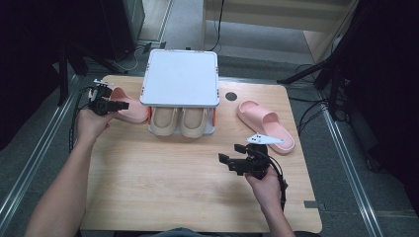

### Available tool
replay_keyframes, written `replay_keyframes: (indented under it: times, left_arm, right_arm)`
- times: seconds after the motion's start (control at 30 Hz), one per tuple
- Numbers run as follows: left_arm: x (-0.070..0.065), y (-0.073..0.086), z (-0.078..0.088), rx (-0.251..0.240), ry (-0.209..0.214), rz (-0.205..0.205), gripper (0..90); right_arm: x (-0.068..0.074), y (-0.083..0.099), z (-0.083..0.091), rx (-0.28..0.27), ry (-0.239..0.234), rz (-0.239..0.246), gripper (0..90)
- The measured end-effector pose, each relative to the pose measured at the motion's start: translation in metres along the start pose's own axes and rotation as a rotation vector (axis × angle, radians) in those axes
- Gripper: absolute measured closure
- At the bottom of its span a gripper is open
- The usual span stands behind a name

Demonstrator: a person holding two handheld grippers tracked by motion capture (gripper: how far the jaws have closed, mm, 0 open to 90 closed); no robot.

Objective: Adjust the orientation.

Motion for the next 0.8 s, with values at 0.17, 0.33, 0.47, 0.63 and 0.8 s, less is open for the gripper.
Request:
replay_keyframes:
  times: [0.17,0.33,0.47,0.63,0.8]
  left_arm:
    - [0.002,0.001,-0.011,0.008,0.001,0.018,76.7]
    - [0.004,0.007,-0.022,0.042,-0.005,0.024,76.2]
    - [0.007,0.009,-0.023,0.048,0.001,0.033,75.4]
    - [0.009,0.010,-0.023,0.045,-0.008,0.030,76.0]
    - [0.016,0.014,-0.021,0.037,-0.012,0.065,76.4]
  right_arm:
    - [0.002,0.004,0.006,0.002,0.003,0.011,21.2]
    - [0.001,0.004,0.010,-0.010,0.007,0.011,21.2]
    - [0.000,0.004,0.010,-0.010,0.009,0.015,21.2]
    - [0.001,0.005,0.010,0.004,0.010,0.026,21.2]
    - [0.001,0.004,0.009,0.007,0.008,0.029,21.2]
Point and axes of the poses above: each handheld gripper's, and its own axes: z roughly backward along the jaws, y roughly out of its underside, x roughly to its left, the point moved 7 cm from there along -z, roughly forward along the jaws, and after that the axes turned 15 degrees about -y, right-handed, at the moved point
